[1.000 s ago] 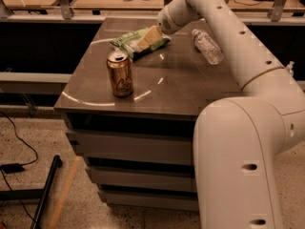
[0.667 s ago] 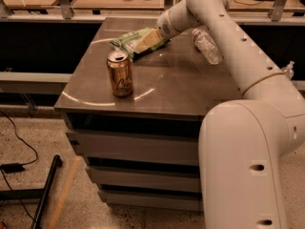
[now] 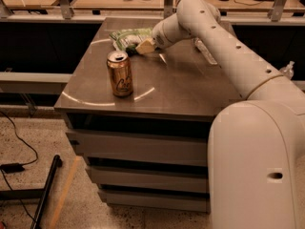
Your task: Pick green jalapeno chip bag
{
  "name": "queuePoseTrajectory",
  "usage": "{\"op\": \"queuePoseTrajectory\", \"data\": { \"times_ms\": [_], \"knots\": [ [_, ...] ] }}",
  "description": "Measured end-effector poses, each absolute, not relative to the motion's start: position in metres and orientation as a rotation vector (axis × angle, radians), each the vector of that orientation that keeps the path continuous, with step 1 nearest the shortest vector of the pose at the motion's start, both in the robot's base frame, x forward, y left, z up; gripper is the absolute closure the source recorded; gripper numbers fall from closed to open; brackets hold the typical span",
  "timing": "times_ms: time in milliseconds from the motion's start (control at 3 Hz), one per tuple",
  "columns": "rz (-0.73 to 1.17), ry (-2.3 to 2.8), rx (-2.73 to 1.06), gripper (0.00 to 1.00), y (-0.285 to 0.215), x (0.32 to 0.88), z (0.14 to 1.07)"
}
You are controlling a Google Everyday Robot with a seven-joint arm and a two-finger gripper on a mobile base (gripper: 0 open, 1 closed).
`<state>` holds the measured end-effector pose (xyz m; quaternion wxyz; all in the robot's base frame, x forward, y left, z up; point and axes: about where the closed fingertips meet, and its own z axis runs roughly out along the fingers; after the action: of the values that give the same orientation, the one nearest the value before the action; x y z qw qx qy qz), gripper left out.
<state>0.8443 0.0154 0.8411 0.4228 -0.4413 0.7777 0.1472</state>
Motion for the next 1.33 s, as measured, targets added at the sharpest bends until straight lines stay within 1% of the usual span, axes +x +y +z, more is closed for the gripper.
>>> {"op": "queuePoseTrajectory", "data": {
  "times_ms": [333,667,1000,1333],
  "knots": [
    [0.360,1.954,-1.108,0.88,0.016,0.843,0.840],
    [0.360,1.954,-1.108,1.00,0.016,0.843,0.841],
    [0.371,1.933,-1.154,1.00,-0.003,0.821,0.865],
    [0.395,1.883,-1.187,1.00,-0.040,0.788,0.902]
  ]
}}
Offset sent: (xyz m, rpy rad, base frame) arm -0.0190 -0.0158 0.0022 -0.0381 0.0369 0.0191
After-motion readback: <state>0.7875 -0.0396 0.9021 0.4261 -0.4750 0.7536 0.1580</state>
